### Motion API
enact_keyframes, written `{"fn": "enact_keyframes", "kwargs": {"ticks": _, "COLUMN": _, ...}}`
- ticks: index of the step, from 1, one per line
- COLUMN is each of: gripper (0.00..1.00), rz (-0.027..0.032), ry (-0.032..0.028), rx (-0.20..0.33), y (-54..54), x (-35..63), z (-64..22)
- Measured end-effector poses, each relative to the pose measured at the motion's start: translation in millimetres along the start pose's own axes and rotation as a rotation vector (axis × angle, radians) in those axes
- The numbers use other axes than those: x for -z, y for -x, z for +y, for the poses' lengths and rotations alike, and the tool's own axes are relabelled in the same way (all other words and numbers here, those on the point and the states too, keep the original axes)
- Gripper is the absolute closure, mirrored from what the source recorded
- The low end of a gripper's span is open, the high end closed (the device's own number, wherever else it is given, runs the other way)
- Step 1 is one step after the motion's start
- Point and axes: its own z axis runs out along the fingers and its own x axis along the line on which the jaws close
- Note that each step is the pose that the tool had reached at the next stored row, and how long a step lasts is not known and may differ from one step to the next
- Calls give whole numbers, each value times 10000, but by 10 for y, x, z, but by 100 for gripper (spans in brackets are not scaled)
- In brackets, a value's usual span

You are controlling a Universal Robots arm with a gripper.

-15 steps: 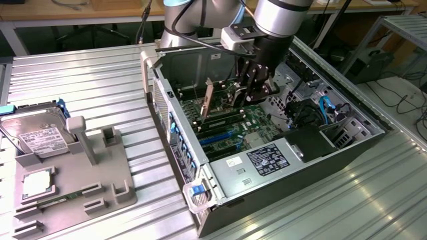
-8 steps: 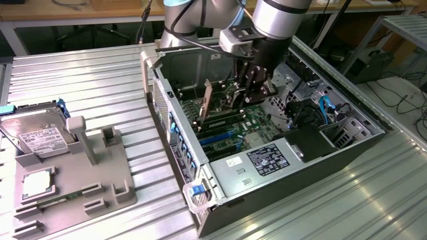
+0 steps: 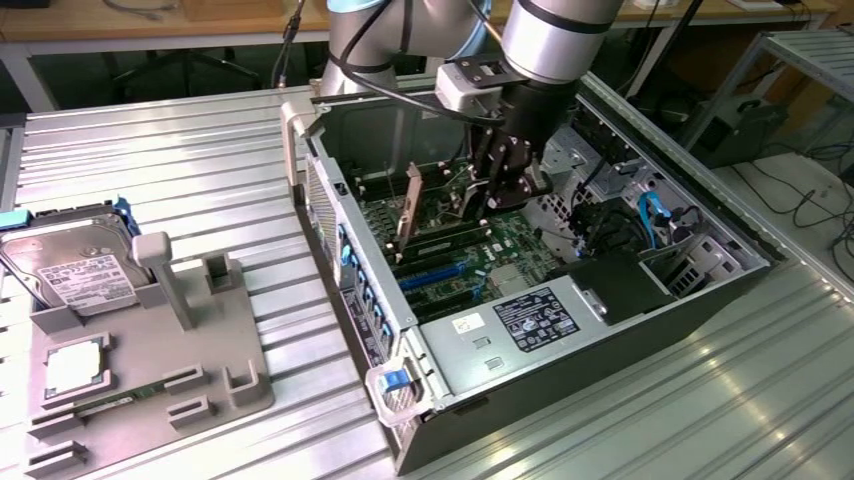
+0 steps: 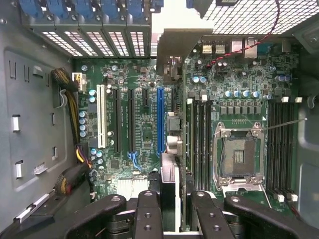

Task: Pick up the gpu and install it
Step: 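Insert the gpu into the slot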

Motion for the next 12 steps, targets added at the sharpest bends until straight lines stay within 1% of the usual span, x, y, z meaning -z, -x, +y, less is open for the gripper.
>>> {"fn": "enact_keyframes", "kwargs": {"ticks": 12, "gripper": 72, "rz": 0, "ry": 0, "rx": 0, "y": -3, "x": -43, "z": 32}}
